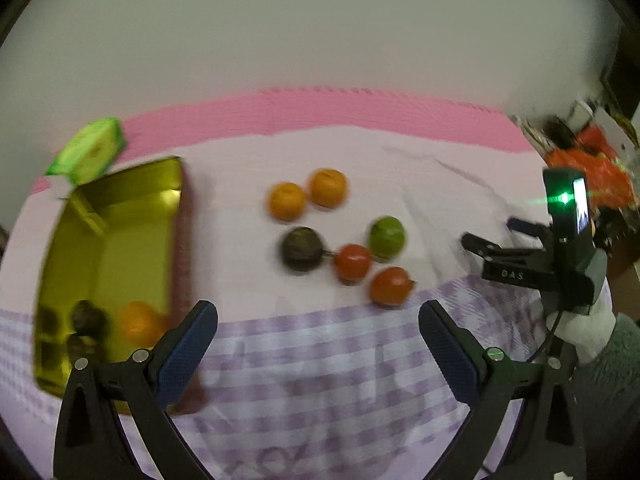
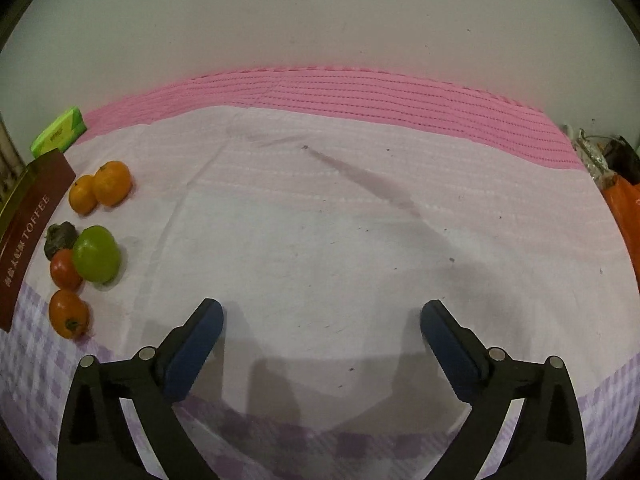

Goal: Organize fruits
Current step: 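Move the left tool to the red tomato and close on it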

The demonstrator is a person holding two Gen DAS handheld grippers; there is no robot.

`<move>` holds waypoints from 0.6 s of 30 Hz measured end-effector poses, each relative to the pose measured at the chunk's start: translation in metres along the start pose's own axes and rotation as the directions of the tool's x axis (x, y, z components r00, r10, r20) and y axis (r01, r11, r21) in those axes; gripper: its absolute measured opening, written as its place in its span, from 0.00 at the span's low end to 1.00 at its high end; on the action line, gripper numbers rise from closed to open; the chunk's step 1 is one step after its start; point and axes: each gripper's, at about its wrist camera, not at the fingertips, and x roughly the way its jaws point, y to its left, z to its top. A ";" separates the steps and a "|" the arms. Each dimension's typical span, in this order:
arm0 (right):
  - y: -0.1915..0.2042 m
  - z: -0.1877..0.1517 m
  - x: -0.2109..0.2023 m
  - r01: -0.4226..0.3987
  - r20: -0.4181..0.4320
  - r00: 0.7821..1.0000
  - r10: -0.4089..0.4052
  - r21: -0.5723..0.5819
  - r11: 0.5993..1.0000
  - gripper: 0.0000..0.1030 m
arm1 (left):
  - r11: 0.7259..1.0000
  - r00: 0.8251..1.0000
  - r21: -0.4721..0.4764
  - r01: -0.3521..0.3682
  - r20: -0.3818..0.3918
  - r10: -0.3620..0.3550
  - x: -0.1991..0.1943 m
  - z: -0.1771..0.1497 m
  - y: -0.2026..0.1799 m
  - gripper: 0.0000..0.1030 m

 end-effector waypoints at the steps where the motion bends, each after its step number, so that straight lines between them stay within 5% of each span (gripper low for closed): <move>1: 0.001 -0.002 -0.001 -0.003 -0.001 1.000 0.003 -0.003 1.000 1.00 | 1.000 1.000 0.003 0.019 -0.009 -0.019 0.007 0.001 -0.005 0.93; 6: -0.001 -0.001 0.000 -0.003 0.009 1.000 0.003 -0.004 1.000 1.00 | 0.999 0.997 0.031 0.040 -0.060 -0.038 0.036 0.004 -0.030 0.87; 18: -0.001 0.000 0.002 -0.002 0.010 1.000 0.002 -0.001 1.000 1.00 | 0.997 0.984 -0.045 0.068 -0.161 -0.075 0.078 0.013 -0.039 0.53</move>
